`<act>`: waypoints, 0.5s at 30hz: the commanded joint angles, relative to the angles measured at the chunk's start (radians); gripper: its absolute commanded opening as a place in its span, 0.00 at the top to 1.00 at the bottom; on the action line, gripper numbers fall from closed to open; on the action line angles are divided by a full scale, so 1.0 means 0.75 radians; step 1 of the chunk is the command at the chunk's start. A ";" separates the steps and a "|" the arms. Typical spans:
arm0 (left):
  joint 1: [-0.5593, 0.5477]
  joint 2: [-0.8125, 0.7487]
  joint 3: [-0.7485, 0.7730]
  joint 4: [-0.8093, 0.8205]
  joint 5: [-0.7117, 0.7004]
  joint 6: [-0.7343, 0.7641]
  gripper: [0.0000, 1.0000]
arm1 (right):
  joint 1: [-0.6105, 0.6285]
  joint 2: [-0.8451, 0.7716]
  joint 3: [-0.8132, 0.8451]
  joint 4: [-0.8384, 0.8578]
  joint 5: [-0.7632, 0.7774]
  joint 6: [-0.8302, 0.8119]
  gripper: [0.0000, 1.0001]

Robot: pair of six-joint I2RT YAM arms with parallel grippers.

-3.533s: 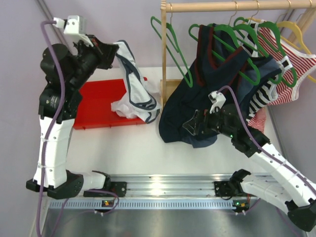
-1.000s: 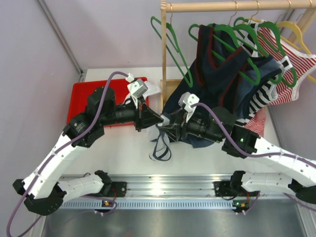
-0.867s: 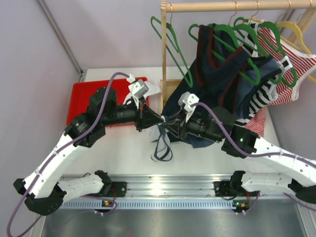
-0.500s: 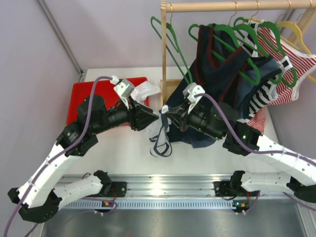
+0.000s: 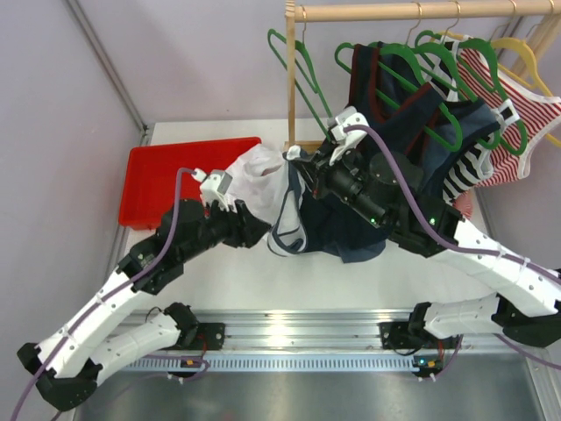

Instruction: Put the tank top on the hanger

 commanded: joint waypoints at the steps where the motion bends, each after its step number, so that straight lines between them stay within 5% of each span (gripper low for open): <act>1: -0.004 -0.093 -0.097 0.077 0.024 -0.100 0.37 | -0.011 0.018 0.104 -0.017 0.036 -0.028 1.00; 15: -0.004 -0.152 -0.402 0.450 0.272 -0.012 0.33 | -0.017 0.051 0.145 -0.056 -0.015 -0.026 1.00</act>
